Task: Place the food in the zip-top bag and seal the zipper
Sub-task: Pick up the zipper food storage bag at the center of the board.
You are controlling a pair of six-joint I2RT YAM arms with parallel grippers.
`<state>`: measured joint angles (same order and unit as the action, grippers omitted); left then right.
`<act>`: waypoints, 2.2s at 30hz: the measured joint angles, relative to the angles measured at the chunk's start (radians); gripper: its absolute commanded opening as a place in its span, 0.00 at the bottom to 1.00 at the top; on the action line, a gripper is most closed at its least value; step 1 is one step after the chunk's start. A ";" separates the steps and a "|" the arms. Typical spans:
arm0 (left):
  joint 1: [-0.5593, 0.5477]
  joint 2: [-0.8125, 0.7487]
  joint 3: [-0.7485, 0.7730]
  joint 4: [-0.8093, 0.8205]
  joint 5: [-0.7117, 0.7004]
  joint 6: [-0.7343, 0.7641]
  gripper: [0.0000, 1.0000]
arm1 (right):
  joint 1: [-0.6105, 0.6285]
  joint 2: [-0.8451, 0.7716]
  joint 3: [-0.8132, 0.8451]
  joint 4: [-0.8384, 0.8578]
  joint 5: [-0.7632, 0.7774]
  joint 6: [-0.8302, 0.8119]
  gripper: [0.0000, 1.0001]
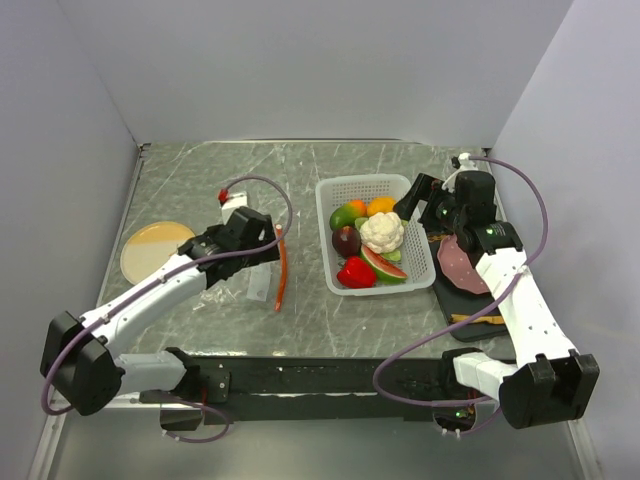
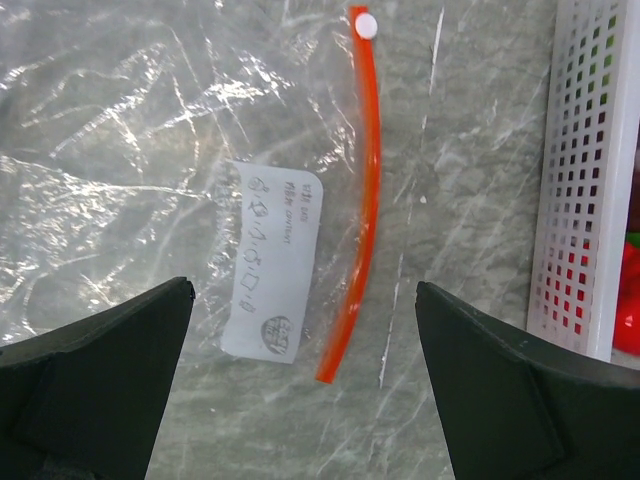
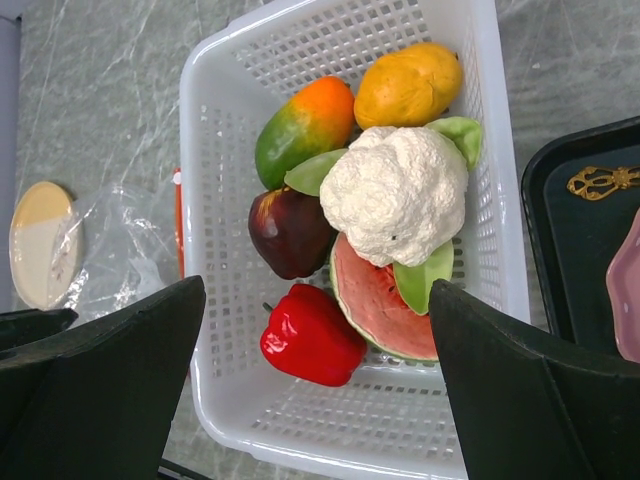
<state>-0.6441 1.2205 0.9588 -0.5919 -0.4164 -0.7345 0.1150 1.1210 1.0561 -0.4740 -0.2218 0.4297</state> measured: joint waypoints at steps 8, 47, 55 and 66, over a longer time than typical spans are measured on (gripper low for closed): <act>-0.052 0.105 0.012 0.016 0.002 -0.019 0.96 | 0.000 0.022 0.004 -0.023 0.005 0.000 1.00; -0.084 0.518 0.156 0.106 0.016 -0.046 0.45 | 0.000 0.022 0.005 -0.059 0.045 -0.003 1.00; -0.084 0.559 0.163 0.114 -0.001 -0.064 0.39 | 0.000 0.022 0.006 -0.061 0.044 -0.003 1.00; -0.084 0.559 0.163 0.116 -0.009 -0.077 0.17 | 0.000 0.022 0.006 -0.065 0.041 0.000 1.00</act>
<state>-0.7280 1.7798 1.1213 -0.4755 -0.4255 -0.8112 0.1150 1.1431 1.0622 -0.5392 -0.1810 0.4297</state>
